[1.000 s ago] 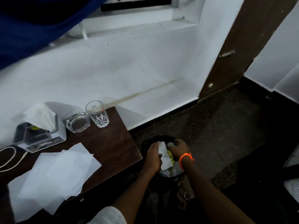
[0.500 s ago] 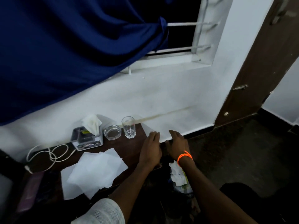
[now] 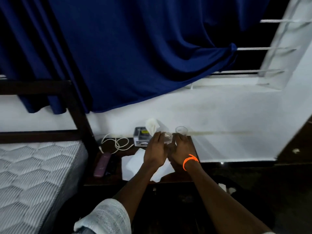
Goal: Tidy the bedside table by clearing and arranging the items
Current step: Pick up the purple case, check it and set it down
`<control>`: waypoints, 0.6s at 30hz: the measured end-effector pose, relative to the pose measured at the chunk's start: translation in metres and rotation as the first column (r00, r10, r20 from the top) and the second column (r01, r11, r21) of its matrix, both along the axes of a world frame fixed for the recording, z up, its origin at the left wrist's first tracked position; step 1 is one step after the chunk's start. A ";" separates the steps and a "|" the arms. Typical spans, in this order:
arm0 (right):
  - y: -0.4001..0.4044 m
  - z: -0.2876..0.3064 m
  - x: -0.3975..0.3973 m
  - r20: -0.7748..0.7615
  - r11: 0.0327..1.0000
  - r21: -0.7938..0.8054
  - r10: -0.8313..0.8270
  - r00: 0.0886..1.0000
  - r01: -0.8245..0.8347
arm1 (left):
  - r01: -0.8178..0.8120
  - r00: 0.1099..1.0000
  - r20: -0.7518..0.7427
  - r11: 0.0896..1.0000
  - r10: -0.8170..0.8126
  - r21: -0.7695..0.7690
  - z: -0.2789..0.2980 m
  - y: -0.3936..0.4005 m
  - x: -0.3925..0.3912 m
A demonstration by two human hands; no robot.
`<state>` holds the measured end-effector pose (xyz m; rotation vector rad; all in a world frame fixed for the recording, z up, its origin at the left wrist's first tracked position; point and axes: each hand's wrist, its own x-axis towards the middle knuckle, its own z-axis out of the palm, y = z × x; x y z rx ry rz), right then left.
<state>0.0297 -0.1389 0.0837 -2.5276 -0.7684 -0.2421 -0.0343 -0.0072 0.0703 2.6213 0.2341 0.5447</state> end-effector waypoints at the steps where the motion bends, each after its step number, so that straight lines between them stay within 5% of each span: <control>1: 0.011 0.001 -0.003 -0.002 1.000 -0.008 0.026 1.000 -0.026 | -0.025 1.000 -0.005 1.000 0.025 0.012 0.001 0.010 -0.008; 18: 0.177 -0.018 -0.086 -0.073 0.948 -0.011 0.316 0.946 -0.317 | -0.350 0.933 -0.084 0.936 0.351 0.024 -0.007 0.152 -0.131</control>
